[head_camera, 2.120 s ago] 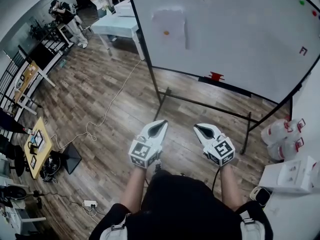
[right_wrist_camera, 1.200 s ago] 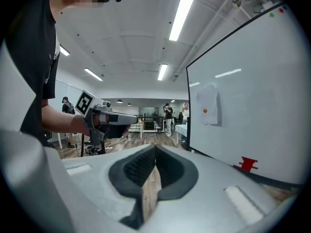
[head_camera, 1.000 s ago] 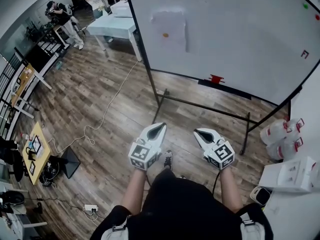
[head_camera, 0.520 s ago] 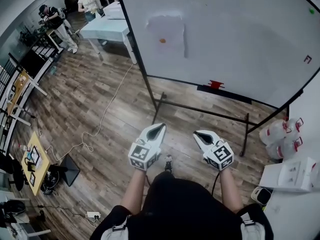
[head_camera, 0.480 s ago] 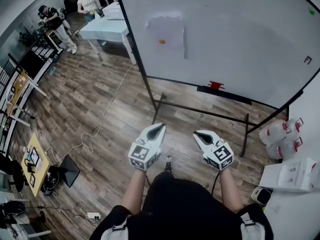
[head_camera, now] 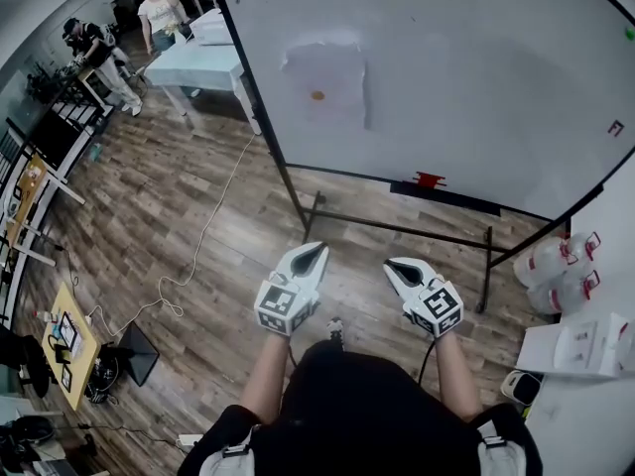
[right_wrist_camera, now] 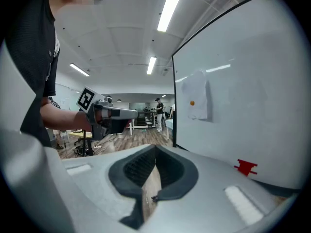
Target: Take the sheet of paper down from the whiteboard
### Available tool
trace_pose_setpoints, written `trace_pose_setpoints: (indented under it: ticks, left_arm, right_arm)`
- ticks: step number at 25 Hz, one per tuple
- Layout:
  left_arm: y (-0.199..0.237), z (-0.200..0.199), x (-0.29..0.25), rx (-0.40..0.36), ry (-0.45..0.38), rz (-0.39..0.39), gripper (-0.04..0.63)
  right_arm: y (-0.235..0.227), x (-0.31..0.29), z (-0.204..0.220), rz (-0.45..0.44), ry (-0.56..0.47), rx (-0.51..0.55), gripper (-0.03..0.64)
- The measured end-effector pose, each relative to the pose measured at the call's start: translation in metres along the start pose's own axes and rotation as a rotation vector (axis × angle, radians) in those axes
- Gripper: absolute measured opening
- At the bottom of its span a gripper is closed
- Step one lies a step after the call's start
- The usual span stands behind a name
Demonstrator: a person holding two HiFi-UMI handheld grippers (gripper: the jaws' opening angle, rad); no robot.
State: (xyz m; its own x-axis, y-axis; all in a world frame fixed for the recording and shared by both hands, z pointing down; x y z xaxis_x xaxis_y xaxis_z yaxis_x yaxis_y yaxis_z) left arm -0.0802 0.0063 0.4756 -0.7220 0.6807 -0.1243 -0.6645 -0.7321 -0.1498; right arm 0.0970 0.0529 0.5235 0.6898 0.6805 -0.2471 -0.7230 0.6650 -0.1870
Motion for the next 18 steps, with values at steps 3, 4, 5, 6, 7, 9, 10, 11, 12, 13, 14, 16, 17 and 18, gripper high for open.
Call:
trace_pose_setpoints:
  ticks: [3,4,5,6,7,9,10,11,12,13,14,16,17,18]
  left_arm:
    - [0.014,0.002,-0.006,0.003,-0.006,0.0,0.009]
    - [0.019,0.003,-0.007,0.003,-0.007,-0.001,0.009]
    - [0.025,0.004,-0.008,0.004,-0.007,-0.002,0.009]
    - [0.032,0.005,-0.01,0.005,-0.009,-0.002,0.009]
    - [0.038,0.006,-0.011,0.007,-0.011,-0.001,0.009]
    - [0.051,0.009,-0.015,0.017,-0.019,0.006,0.009]
    - [0.058,0.01,-0.018,0.025,-0.022,0.011,0.009]
    - [0.064,0.012,-0.02,0.031,-0.025,0.018,0.009]
    - [0.071,0.013,-0.023,0.034,-0.028,0.023,0.009]
    - [0.078,0.014,-0.026,0.032,-0.031,0.027,0.009]
    - [0.085,0.015,-0.028,0.032,-0.032,0.031,0.009]
    - [0.098,0.019,-0.034,0.036,-0.031,0.04,0.009]
    - [0.104,0.021,-0.036,0.036,-0.029,0.046,0.009]
    - [0.11,0.022,-0.039,0.034,-0.028,0.051,0.009]
  right_arm:
    - [-0.007,-0.013,-0.002,0.01,0.007,-0.001,0.003]
    - [-0.009,-0.017,-0.003,0.013,0.008,-0.001,0.003]
    - [-0.01,-0.022,-0.005,0.015,0.007,-0.002,0.003]
    - [-0.012,-0.028,-0.008,0.018,0.006,-0.003,0.003]
    - [-0.014,-0.034,-0.01,0.021,0.005,-0.004,0.003]
    - [-0.017,-0.046,-0.014,0.026,0.006,-0.006,0.003]
    - [-0.019,-0.052,-0.015,0.031,0.008,-0.008,0.003]
    - [-0.021,-0.058,-0.017,0.036,0.01,-0.01,0.003]
    - [-0.023,-0.064,-0.018,0.043,0.01,-0.014,0.003]
    - [-0.024,-0.069,-0.019,0.049,0.012,-0.018,0.003]
    - [-0.026,-0.075,-0.02,0.056,0.015,-0.021,0.003]
    - [-0.031,-0.085,-0.02,0.068,0.018,-0.03,0.003]
    - [-0.033,-0.091,-0.02,0.074,0.017,-0.036,0.003]
    - [-0.034,-0.096,-0.021,0.081,0.016,-0.043,0.003]
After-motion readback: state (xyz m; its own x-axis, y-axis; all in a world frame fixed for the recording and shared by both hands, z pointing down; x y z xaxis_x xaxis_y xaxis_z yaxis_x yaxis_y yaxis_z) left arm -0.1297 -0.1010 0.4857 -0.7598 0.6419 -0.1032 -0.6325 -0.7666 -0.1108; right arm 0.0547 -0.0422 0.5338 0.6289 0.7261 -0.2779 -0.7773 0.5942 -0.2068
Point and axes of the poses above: the fingertips, and each gripper's own axes: x backward along the fingers, y to its left, z out of its underside, the point moved 4 cm from there along x, backward along the fingers, and after that the axes turned 10 degrees about -x, right-handed, at the moved point
